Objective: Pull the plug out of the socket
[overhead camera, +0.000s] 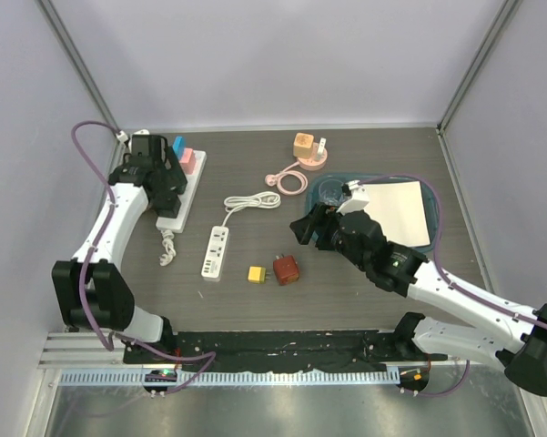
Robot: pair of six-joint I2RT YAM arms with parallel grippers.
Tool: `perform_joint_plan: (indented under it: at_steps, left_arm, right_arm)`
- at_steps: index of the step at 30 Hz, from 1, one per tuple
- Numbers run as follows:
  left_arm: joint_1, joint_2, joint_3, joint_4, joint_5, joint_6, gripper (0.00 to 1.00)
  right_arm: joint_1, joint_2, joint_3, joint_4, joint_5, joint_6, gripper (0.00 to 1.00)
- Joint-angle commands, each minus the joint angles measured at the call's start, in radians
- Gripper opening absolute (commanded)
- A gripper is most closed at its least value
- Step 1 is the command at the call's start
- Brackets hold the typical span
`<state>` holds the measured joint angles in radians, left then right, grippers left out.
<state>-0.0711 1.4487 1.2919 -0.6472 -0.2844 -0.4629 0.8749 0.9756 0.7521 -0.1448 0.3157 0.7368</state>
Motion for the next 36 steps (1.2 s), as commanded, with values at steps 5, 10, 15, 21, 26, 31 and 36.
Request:
perform_joint_plan:
  at_steps: [5, 10, 15, 21, 26, 31, 36]
  left_arm:
    - [0.06, 0.151, 0.095, 0.029, 0.027, 0.185, 1.0]
    - [0.067, 0.197, 0.112, 0.04, 0.025, 0.208, 1.0]
    - [0.117, 0.236, 0.127, 0.043, 0.166, 0.199, 1.0]
    - [0.119, 0.311, 0.181, -0.049, 0.168, 0.234, 0.98]
    - [0.122, 0.309, 0.155, -0.032, 0.192, 0.253, 0.98]
    - [0.12, 0.311, 0.139, -0.031, 0.241, 0.257, 0.98]
    - [0.12, 0.325, 0.138, -0.049, 0.257, 0.251, 0.94]
  right_arm:
    - [-0.001, -0.031, 0.015, 0.024, 0.003, -0.028, 0.8]
    - [-0.001, -0.037, 0.021, 0.022, -0.01, -0.024, 0.8]
    - [-0.001, -0.035, 0.015, 0.022, -0.009, -0.03, 0.79]
    - [-0.001, -0.031, 0.021, 0.014, -0.02, -0.031, 0.79]
    - [-0.001, -0.017, 0.039, 0.013, -0.03, -0.042, 0.79]
    - [-0.001, -0.006, 0.055, 0.007, -0.038, -0.047, 0.79]
    - [-0.001, -0.02, 0.041, 0.01, -0.047, -0.036, 0.79]
